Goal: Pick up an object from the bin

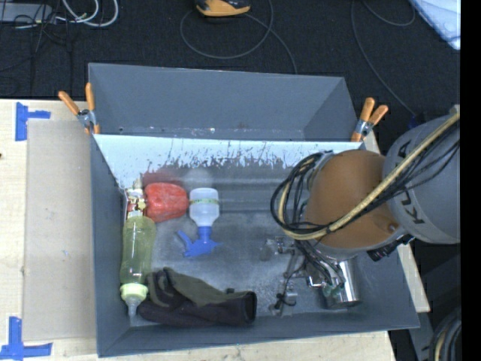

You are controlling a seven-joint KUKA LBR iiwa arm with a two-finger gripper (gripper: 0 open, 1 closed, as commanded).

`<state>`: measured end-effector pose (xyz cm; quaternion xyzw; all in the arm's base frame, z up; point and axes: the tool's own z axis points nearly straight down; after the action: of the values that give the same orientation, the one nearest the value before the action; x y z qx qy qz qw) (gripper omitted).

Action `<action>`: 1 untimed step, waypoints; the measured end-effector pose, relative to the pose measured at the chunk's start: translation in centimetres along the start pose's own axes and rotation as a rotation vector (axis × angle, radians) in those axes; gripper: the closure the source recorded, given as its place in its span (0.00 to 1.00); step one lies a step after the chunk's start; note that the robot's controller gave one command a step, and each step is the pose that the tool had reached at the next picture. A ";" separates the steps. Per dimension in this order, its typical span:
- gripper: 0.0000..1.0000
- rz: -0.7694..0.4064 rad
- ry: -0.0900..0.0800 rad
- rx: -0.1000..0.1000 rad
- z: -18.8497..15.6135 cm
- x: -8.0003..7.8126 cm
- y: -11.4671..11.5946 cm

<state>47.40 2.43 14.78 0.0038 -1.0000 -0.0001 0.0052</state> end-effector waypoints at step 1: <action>0.00 0.001 -0.008 0.000 -0.4 -0.2 0.0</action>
Offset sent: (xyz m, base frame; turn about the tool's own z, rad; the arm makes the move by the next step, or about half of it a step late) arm 0.0044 0.0786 -0.0778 -0.0856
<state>47.57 2.42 15.19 0.0034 -1.0000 -0.0002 0.0014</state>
